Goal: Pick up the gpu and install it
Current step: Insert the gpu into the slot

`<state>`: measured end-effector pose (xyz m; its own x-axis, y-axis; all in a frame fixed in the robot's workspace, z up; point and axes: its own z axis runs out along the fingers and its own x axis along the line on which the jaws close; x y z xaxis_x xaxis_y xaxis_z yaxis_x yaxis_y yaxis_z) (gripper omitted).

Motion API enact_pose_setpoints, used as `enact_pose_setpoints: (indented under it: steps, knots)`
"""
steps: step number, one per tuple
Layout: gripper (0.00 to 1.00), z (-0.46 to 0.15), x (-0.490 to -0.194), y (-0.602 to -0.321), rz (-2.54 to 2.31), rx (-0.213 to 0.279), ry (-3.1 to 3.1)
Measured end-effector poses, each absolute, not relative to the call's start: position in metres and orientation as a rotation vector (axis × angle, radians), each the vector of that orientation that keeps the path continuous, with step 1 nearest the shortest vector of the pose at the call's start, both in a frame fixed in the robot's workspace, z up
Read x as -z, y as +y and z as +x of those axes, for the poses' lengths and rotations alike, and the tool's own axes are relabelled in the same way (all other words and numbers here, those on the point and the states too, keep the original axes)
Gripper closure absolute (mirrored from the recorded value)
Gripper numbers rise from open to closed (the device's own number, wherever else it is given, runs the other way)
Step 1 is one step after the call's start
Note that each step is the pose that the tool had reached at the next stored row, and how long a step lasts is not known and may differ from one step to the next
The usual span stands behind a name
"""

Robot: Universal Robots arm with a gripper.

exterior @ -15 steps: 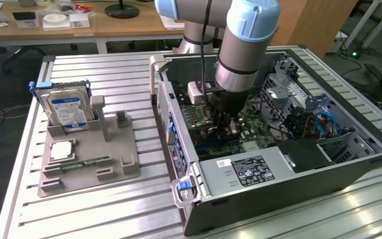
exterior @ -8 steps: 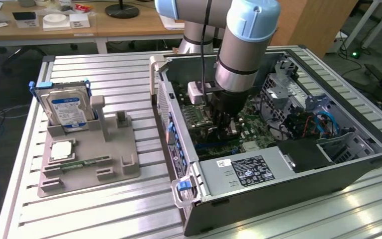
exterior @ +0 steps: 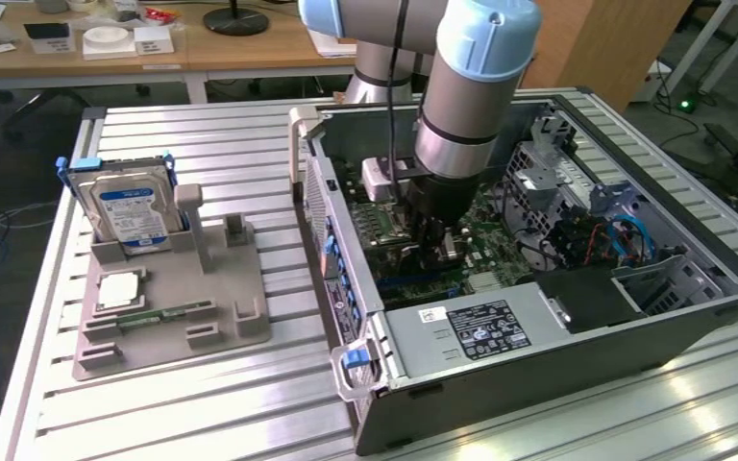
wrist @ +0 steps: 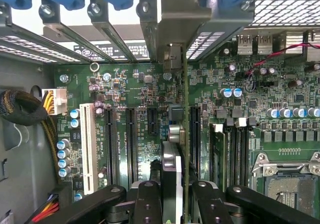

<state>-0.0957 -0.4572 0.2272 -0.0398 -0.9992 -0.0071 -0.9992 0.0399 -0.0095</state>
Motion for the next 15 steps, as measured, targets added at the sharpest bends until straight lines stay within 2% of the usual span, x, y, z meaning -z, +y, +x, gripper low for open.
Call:
enact_pose_setpoints:
  steps: [15]
  knots:
    - [0.72, -0.0961, -0.2236, -0.4573, -2.169, 0.003, 2.258]
